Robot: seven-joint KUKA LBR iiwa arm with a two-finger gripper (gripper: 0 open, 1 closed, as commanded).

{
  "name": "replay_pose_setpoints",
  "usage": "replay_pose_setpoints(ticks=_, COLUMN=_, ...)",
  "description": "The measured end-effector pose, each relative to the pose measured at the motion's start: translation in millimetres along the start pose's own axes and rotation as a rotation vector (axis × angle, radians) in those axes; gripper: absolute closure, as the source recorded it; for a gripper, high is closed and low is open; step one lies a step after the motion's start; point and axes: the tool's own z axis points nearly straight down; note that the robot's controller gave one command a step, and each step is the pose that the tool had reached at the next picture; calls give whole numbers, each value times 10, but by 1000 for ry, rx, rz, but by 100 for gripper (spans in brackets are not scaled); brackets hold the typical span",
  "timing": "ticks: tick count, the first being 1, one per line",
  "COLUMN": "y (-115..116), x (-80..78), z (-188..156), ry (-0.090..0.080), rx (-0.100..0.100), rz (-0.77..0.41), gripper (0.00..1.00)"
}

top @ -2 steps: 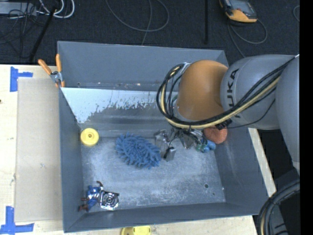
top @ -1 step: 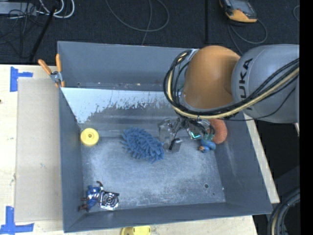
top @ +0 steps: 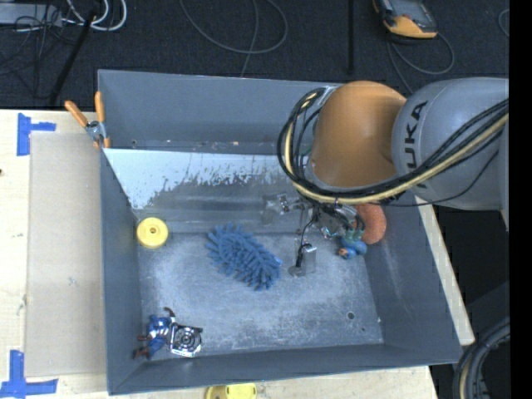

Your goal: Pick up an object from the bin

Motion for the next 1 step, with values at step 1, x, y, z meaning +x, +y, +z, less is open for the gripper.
replay_pose_setpoints(ticks=1, y=150, x=-252, z=468, ry=-5, rx=1, rz=-58, gripper=0)
